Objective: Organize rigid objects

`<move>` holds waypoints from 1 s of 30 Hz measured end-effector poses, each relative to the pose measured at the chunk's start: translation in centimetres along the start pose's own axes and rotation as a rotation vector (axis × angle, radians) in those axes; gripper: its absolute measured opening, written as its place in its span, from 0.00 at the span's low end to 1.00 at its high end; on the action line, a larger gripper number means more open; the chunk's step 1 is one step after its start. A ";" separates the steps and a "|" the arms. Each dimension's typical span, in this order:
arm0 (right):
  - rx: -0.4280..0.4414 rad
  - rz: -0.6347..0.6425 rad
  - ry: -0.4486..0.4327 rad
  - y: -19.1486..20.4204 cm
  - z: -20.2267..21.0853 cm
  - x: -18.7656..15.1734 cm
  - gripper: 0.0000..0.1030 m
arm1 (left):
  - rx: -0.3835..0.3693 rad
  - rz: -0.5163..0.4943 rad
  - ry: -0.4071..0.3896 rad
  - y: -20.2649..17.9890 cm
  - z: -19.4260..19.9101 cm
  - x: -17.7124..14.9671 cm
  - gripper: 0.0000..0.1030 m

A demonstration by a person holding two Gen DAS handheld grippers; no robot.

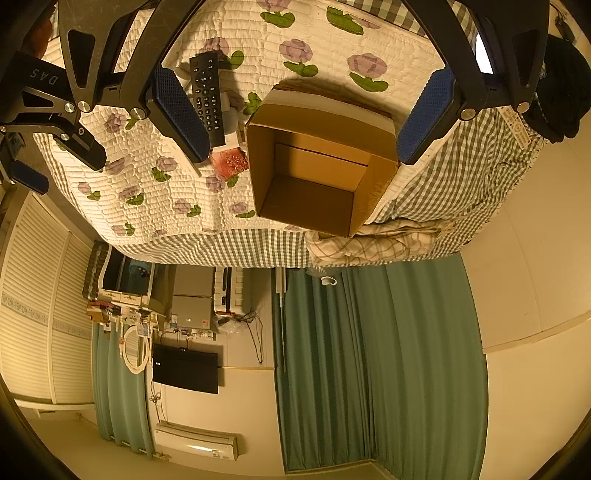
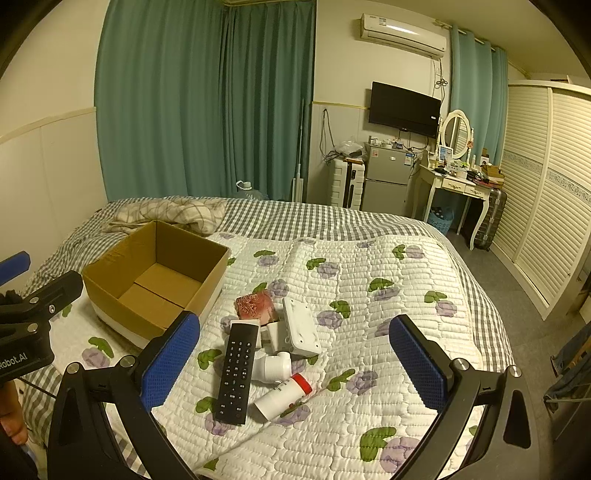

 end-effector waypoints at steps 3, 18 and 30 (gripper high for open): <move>0.000 0.001 0.001 0.1 0.1 -0.1 1.00 | 0.000 0.000 0.000 0.0 0.0 0.0 1.00; 0.000 0.004 0.003 0.3 0.0 -0.5 1.00 | 0.002 -0.001 -0.001 -0.1 0.0 -0.1 1.00; -0.001 0.006 0.005 0.4 0.0 -0.3 1.00 | 0.002 -0.001 -0.002 -0.1 0.1 -0.2 1.00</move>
Point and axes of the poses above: each gripper's, at about its wrist camera, not at the fingertips, and z roughly against the way its jaws point, y to its left, x to its top, the point moved 8 cm from there along -z, roughly the way its jaws point, and after that the axes turned 11 degrees about -y, right-handed, at the moved point
